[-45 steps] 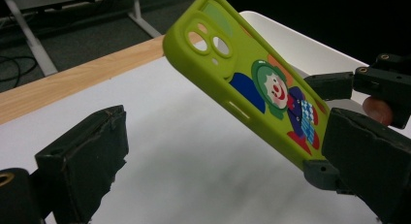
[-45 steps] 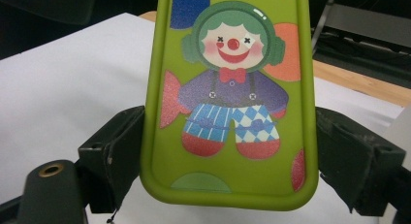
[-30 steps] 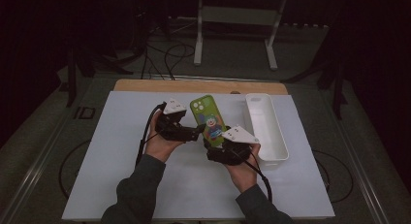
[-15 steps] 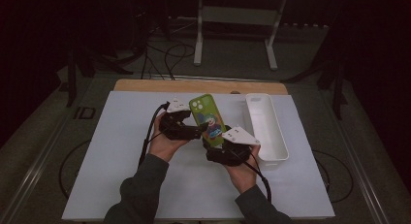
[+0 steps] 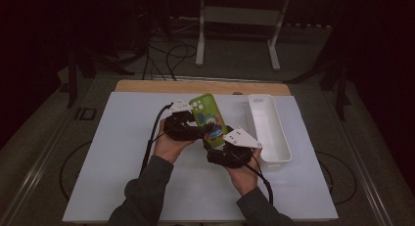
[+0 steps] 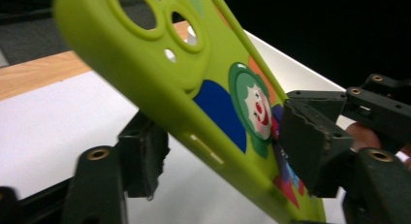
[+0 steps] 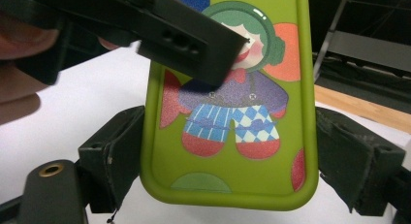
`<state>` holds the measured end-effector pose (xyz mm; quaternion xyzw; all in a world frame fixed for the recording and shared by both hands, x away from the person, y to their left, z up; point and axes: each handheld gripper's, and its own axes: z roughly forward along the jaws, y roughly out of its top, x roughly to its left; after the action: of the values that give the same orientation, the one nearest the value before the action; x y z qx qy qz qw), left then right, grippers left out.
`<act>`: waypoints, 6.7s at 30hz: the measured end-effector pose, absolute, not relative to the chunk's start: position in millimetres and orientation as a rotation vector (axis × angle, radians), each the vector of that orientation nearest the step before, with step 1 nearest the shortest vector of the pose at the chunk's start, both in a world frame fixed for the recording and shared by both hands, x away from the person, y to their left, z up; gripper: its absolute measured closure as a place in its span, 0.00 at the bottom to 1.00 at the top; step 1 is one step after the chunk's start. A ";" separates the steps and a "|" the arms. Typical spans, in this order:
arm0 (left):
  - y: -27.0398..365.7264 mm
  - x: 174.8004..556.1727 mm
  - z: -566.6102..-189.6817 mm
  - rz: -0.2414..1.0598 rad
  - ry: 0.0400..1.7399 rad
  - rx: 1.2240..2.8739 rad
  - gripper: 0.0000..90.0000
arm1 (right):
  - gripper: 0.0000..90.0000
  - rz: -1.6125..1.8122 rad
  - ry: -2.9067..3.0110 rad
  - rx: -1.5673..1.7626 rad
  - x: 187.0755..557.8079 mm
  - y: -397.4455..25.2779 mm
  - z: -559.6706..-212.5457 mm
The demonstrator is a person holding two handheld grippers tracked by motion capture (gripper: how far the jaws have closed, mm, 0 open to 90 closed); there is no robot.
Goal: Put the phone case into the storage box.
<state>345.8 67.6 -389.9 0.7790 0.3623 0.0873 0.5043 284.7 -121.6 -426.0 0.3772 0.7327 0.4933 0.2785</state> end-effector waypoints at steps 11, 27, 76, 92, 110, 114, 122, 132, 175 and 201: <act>68.1 345.0 -387.6 0.159 0.813 1.830 0.68 | 0.18 1.338 1.958 0.996 283.7 -121.3 -425.7; 65.8 340.0 -384.7 0.130 0.729 1.803 0.94 | 0.18 1.325 1.971 1.009 285.0 -119.4 -428.2; 74.1 332.7 -375.1 0.178 0.648 1.845 0.96 | 0.11 1.411 2.181 0.813 281.4 -143.7 -413.1; 81.5 330.6 -371.2 0.128 0.591 1.847 0.96 | 0.12 1.485 2.189 0.770 282.1 -156.9 -402.1; 84.2 329.4 -373.0 0.059 0.475 1.881 0.96 | 0.13 1.564 2.224 0.755 285.9 -172.6 -390.2; 82.4 329.5 -375.2 0.045 0.460 1.892 0.96 | 0.14 1.543 2.246 0.750 285.9 -173.0 -388.2; 81.7 330.6 -379.8 0.034 0.454 1.907 0.96 | 0.14 1.504 2.285 0.742 286.7 -172.3 -383.2; 83.1 328.7 -386.6 0.011 0.439 1.928 0.96 | 0.15 1.525 2.300 0.737 291.5 -174.2 -373.0; 69.8 320.4 -405.1 -0.126 0.278 1.979 0.96 | 0.56 1.664 2.369 0.647 295.5 -170.7 -361.8; 72.9 324.2 -404.5 -0.180 0.300 1.930 0.83 | 0.85 1.814 2.367 0.604 295.5 -185.4 -364.2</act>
<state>324.2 72.9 -404.5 0.8177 0.1270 -0.0761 0.5563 295.5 -185.4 -364.2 0.1983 0.7769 0.5955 0.0496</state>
